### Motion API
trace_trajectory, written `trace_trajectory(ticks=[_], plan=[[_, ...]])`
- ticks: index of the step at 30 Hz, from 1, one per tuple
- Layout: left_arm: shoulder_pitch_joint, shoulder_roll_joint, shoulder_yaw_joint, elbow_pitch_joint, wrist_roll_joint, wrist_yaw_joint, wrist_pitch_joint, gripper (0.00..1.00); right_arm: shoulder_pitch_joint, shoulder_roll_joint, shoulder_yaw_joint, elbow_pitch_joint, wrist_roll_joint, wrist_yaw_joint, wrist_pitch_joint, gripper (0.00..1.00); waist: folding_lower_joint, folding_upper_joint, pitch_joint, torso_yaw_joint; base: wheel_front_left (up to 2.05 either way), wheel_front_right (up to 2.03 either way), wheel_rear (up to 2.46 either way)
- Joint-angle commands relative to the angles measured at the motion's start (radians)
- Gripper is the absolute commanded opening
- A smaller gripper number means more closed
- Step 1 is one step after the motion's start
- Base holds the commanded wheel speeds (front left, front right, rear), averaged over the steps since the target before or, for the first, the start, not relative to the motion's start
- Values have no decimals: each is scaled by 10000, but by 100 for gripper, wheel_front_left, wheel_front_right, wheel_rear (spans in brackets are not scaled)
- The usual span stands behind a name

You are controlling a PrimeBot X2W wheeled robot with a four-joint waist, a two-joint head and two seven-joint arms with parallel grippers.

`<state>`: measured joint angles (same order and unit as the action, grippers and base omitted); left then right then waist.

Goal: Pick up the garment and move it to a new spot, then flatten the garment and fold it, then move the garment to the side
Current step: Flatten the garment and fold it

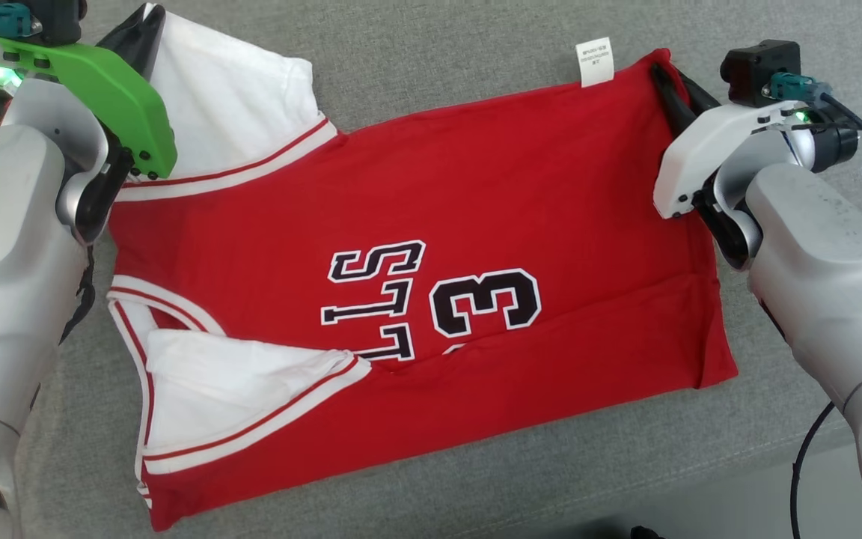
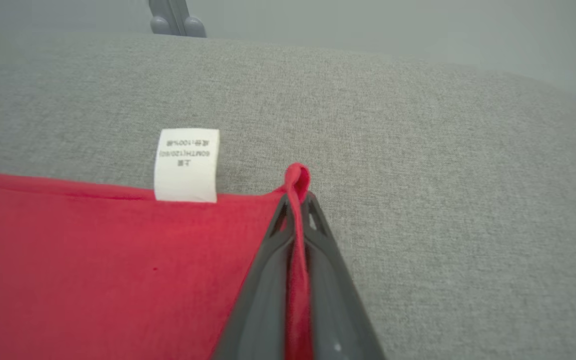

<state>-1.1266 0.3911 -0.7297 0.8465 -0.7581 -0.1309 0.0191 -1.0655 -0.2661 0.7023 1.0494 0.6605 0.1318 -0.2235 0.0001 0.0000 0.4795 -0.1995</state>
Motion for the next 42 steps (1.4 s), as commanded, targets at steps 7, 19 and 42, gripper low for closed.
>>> trace_trajectory(ticks=[7,19,42], plan=[[757,84,-177,-762,-658,9,-1059,0,654,-498,60,-247,81,-20,-416,0,-1,0,-779,611,0,0,0],[2915,289,38,-2783,-1059,510,-2501,0,2402,-1132,-1619,-2013,-886,-20,-417,0,-1,0,-1285,1071,0,0,0],[8858,-426,2181,-7146,-111,2280,-2839,0,6536,-745,-5237,-5193,-2743,-20,-419,0,-1,0,-2096,1610,0,0,0]])
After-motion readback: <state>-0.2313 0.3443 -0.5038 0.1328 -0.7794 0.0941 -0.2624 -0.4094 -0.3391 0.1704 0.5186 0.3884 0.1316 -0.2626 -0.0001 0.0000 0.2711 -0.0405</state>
